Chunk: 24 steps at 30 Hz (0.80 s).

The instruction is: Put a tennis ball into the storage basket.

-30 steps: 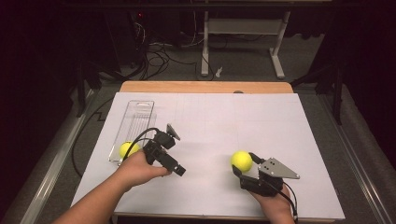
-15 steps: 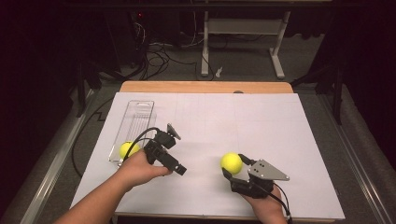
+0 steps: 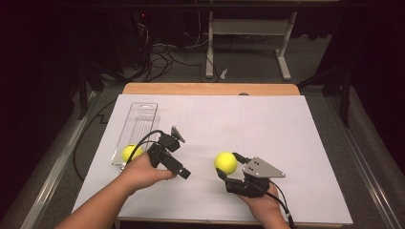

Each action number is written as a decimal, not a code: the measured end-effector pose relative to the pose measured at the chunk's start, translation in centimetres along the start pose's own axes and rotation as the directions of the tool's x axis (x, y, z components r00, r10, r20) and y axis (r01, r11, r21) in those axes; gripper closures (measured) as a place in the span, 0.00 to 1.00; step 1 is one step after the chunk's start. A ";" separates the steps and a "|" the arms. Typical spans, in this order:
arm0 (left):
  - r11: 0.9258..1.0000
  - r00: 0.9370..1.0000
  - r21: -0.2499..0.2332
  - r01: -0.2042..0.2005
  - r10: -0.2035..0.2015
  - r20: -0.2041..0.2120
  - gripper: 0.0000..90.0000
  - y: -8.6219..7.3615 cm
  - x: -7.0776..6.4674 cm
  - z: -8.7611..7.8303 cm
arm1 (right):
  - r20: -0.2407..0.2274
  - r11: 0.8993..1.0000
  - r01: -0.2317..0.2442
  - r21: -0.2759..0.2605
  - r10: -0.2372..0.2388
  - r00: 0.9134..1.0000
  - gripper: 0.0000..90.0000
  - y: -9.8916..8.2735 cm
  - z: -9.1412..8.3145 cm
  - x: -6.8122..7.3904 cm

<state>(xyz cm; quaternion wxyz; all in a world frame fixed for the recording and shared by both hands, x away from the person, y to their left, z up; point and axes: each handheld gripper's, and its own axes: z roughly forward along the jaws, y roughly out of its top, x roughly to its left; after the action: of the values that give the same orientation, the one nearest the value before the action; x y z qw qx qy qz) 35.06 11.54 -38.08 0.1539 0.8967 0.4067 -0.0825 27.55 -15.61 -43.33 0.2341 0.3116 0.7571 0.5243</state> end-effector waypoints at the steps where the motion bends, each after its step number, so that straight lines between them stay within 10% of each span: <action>1: 1.000 1.000 0.000 0.000 0.000 0.000 0.01 0.0 0.0 0.0 | -0.007 1.000 0.006 -0.006 -0.006 1.000 0.31 0.2 0.2 0.2; 24: 1.000 1.000 -0.012 0.020 -0.020 0.008 0.01 -0.4 0.6 -0.7 | -0.076 1.000 0.023 0.001 -0.023 0.997 0.31 -0.1 3.0 2.7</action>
<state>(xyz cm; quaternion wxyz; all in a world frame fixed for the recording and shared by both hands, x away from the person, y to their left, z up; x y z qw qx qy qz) 35.13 12.45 -37.71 0.1602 0.8913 0.4156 -0.0848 27.64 -11.75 -44.55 0.2109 0.2830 0.7695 0.5322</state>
